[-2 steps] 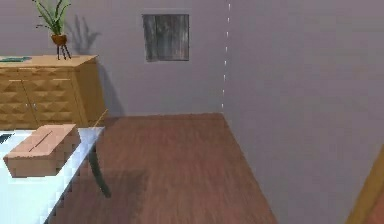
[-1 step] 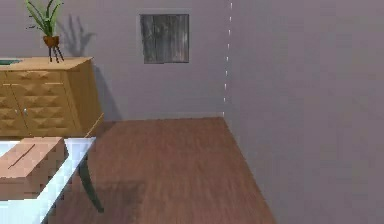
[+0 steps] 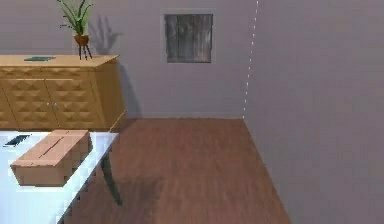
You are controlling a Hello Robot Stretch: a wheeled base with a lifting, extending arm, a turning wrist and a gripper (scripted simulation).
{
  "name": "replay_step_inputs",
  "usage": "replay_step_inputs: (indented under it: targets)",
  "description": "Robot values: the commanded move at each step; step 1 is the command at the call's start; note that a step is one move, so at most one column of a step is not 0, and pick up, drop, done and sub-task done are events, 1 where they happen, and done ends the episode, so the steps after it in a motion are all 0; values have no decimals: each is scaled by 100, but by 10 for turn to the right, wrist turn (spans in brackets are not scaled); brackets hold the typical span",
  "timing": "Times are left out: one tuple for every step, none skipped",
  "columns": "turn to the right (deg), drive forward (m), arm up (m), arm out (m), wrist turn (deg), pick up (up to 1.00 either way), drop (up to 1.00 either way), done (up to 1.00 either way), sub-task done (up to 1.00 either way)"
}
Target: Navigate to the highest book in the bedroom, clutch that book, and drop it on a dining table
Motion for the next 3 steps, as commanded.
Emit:
replay_step_inputs:
  targets:
    - [0, 100, 0, 0, 0, 0, 0, 0, 0]
    - [0, 60, 0, 0, 0, 0, 0, 0, 0]
    - [-450, 0, 0, 0, 0, 0, 0, 0, 0]
